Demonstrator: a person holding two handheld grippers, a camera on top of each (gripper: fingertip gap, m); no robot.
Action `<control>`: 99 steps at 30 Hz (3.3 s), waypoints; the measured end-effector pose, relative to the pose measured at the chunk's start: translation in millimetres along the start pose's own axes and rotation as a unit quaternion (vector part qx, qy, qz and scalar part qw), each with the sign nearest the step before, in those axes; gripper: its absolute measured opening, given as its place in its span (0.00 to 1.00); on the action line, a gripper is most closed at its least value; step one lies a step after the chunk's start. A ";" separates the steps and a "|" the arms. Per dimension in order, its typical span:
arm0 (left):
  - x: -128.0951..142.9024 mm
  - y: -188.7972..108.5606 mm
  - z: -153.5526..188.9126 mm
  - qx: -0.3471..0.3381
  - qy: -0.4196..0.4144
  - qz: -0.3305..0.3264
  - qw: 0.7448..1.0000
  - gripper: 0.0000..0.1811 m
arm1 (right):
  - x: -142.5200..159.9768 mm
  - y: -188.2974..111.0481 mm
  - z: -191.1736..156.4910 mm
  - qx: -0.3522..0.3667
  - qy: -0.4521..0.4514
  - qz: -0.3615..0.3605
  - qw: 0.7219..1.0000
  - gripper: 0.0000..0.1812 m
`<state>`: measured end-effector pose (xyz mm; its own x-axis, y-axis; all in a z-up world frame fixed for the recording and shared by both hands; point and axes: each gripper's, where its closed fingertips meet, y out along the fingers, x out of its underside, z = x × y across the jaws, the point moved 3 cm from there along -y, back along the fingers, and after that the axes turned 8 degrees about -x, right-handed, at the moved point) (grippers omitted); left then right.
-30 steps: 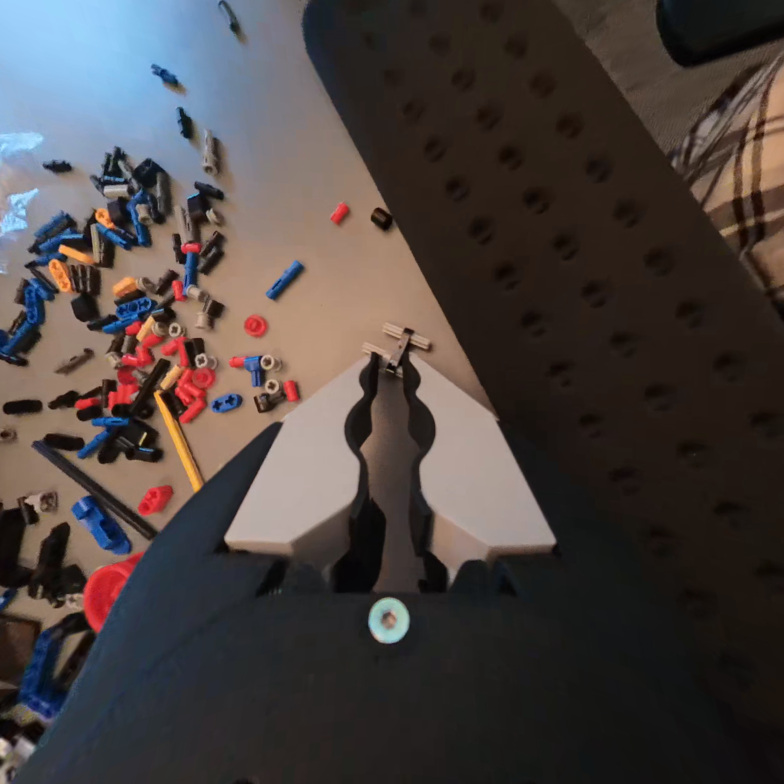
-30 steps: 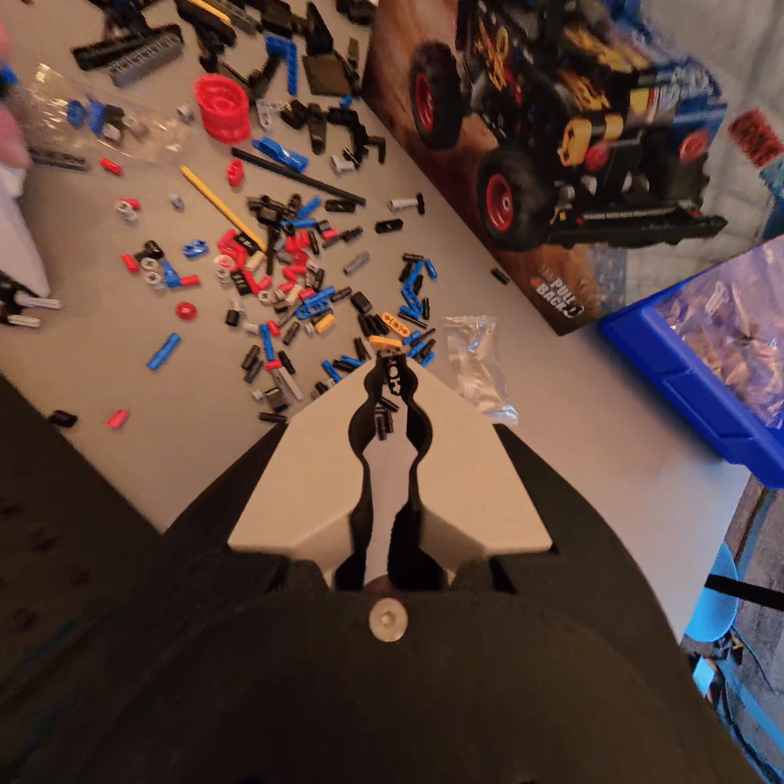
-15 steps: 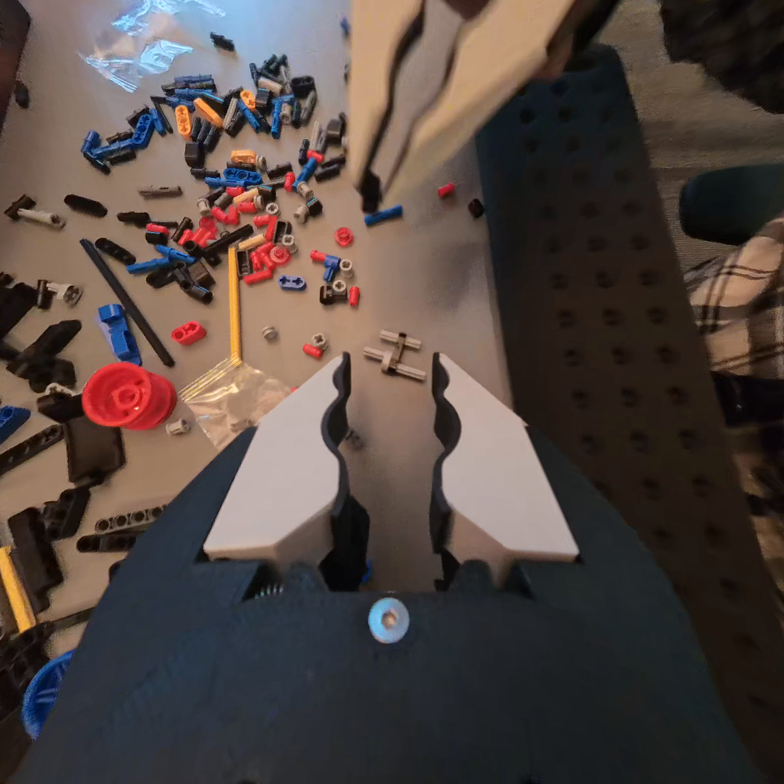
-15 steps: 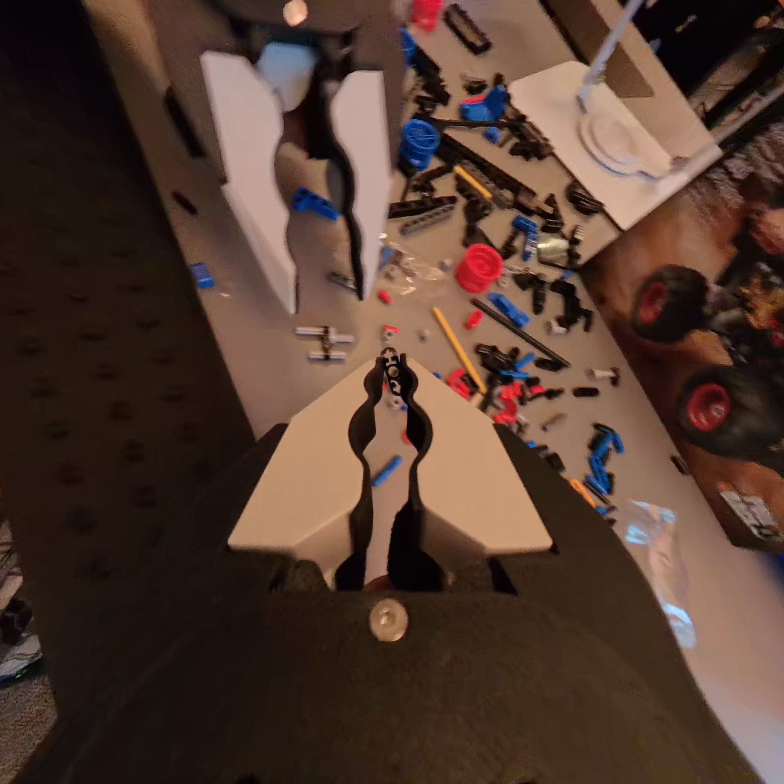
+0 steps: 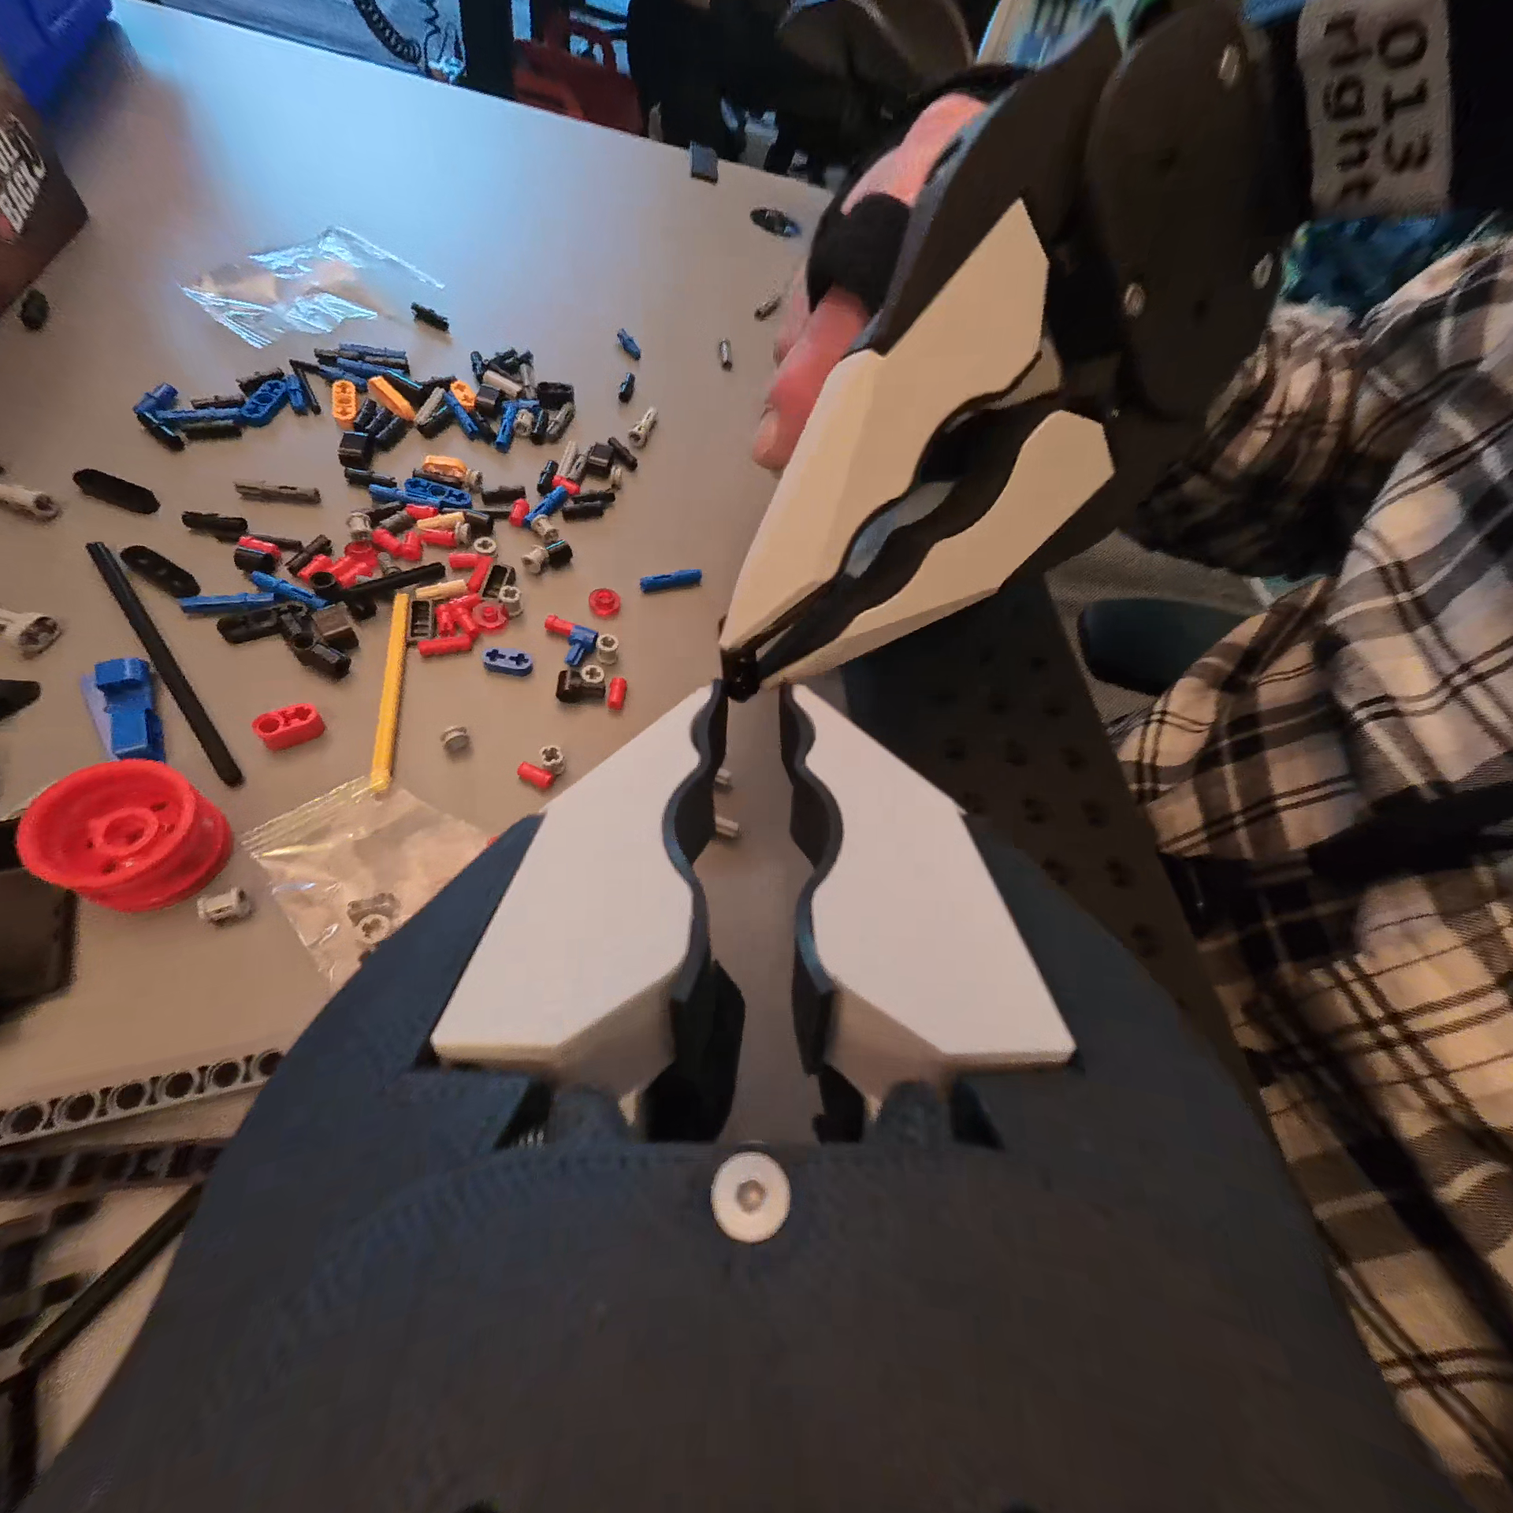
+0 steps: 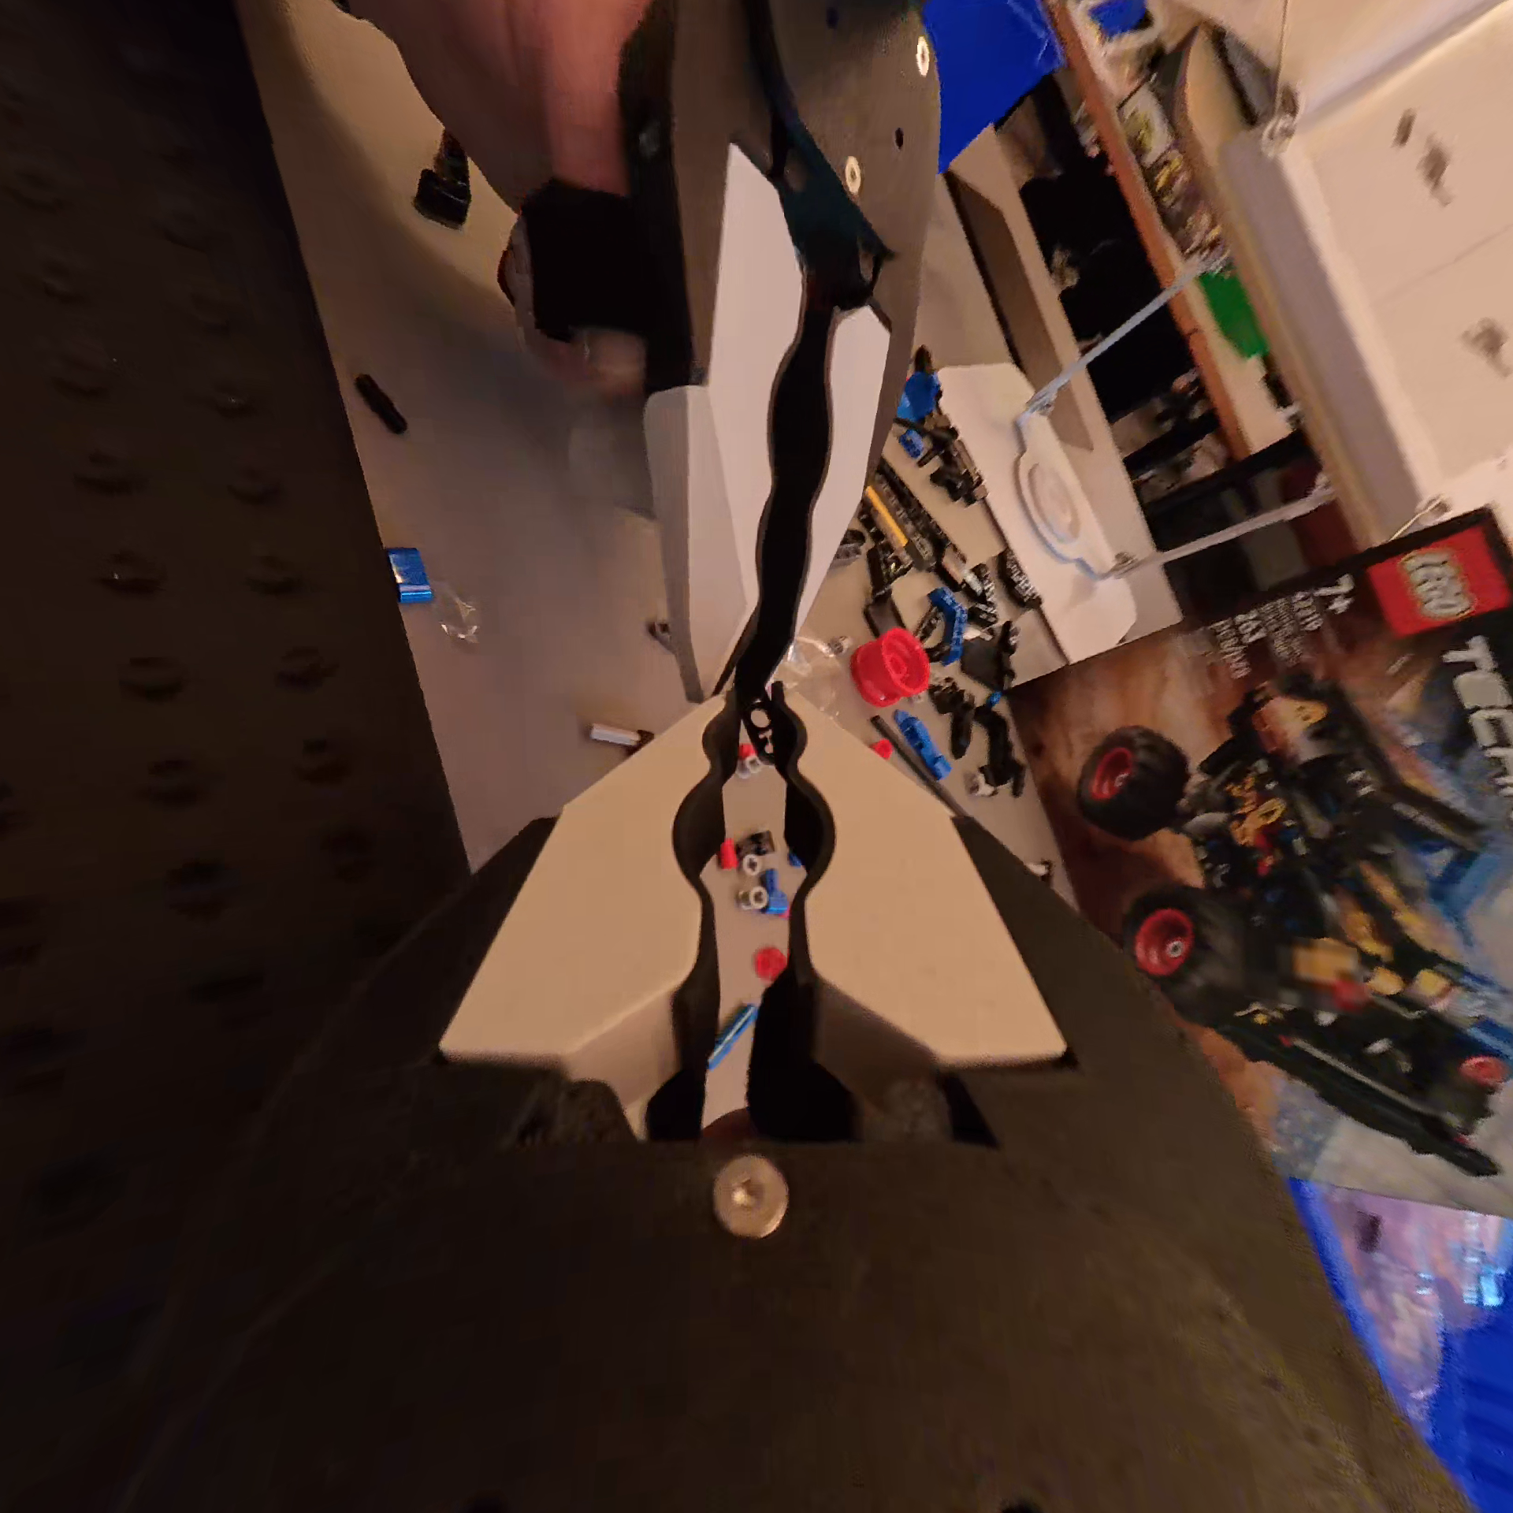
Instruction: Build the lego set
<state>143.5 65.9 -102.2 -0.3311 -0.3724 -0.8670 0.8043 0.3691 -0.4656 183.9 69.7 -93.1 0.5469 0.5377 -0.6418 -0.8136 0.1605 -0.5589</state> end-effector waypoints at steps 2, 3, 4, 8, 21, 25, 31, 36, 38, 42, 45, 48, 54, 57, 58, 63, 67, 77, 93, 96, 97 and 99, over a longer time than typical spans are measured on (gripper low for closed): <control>-2.2 -3.0 -1.0 0.015 -0.021 0.015 1.000 0.02 | -2.5 -2.5 0.3 0.008 -0.029 0.008 1.000 0.01; -4.8 -4.9 -0.9 0.028 -0.035 0.026 0.999 0.00 | -2.6 -3.4 0.3 0.012 -0.046 0.011 0.999 0.01; -6.3 -6.0 0.3 0.043 -0.043 0.033 0.998 0.00 | -2.7 -4.1 0.9 0.017 -0.061 0.016 0.998 0.01; -4.6 -3.7 2.9 0.046 -0.024 0.031 0.998 0.00 | -1.6 -1.9 3.5 0.017 -0.062 0.021 0.998 0.00; 5.6 -10.2 -6.7 -0.010 0.049 -0.004 0.999 0.00 | 0.6 -3.3 -3.6 -0.032 -0.003 0.045 0.998 0.00; 14.3 -12.6 -12.6 -0.035 0.082 -0.038 0.995 0.03 | 7.9 -6.8 -3.6 -0.049 0.033 0.038 0.998 0.00; 28.2 -11.8 -15.3 -0.062 0.146 -0.091 0.983 0.08 | 36.4 -18.3 -12.0 -0.118 0.094 -0.009 0.989 0.05; 35.1 -4.4 -11.9 -0.062 0.182 -0.111 0.975 0.10 | 43.5 -15.6 -24.4 -0.190 0.104 -0.020 0.976 0.07; 36.4 -2.5 -11.0 -0.064 0.196 -0.117 0.972 0.10 | 42.3 -9.5 -30.8 -0.218 0.090 -0.028 0.971 0.06; 34.6 0.5 -2.1 -0.052 0.203 -0.113 0.971 0.10 | 41.4 2.3 -43.3 -0.270 0.061 -0.049 0.960 0.06; 35.8 3.6 4.3 -0.046 0.210 -0.116 0.970 0.10 | 42.5 6.4 -45.2 -0.284 0.051 -0.061 0.955 0.00; 36.7 6.8 9.3 -0.038 0.204 -0.115 0.971 0.10 | 43.3 7.8 -40.3 -0.268 0.049 -0.058 0.961 0.00; 35.9 13.6 16.8 -0.026 0.179 -0.112 0.977 0.12 | 36.9 4.4 -41.7 -0.249 0.055 -0.029 0.967 0.00; 38.9 16.2 16.1 -0.032 0.191 -0.123 0.973 0.12 | 39.1 7.4 -38.9 -0.248 0.049 -0.038 0.967 0.10; 39.5 16.2 16.4 -0.030 0.191 -0.124 0.973 0.12 | 39.8 7.8 -38.7 -0.256 0.044 -0.043 0.965 0.11; 37.5 13.0 13.4 -0.033 0.185 -0.116 0.975 0.12 | 43.4 13.0 -40.7 -0.300 0.055 -0.053 0.951 0.04; 36.6 12.5 14.7 -0.031 0.186 -0.110 0.976 0.12 | 44.7 14.6 -35.2 -0.286 0.079 -0.040 0.954 0.03; 24.1 12.0 10.9 -0.021 0.089 -0.075 0.993 0.04 | 19.7 3.3 -19.0 -0.120 -0.017 -0.016 0.992 0.03; 35.1 16.8 14.8 -0.126 0.353 -0.145 0.916 0.03 | 23.7 10.1 -30.3 -0.148 0.051 -0.039 0.987 0.04; 38.6 19.0 16.0 -0.137 0.401 -0.160 0.891 0.03 | 24.9 14.9 -35.0 -0.159 0.056 -0.047 0.985 0.04; 39.8 19.4 16.2 -0.141 0.415 -0.166 0.884 0.03 | 26.0 16.5 -36.0 -0.162 0.058 -0.051 0.984 0.04; 41.4 19.8 18.0 -0.145 0.437 -0.172 0.871 0.03 | 27.5 19.2 -38.4 -0.170 0.065 -0.058 0.982 0.04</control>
<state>154.6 42.5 -144.1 -0.8789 0.2400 -0.4122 0.4669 0.6100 -0.6402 190.9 55.8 -141.7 0.6700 0.4192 -0.6127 -0.6438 -0.0829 -0.7607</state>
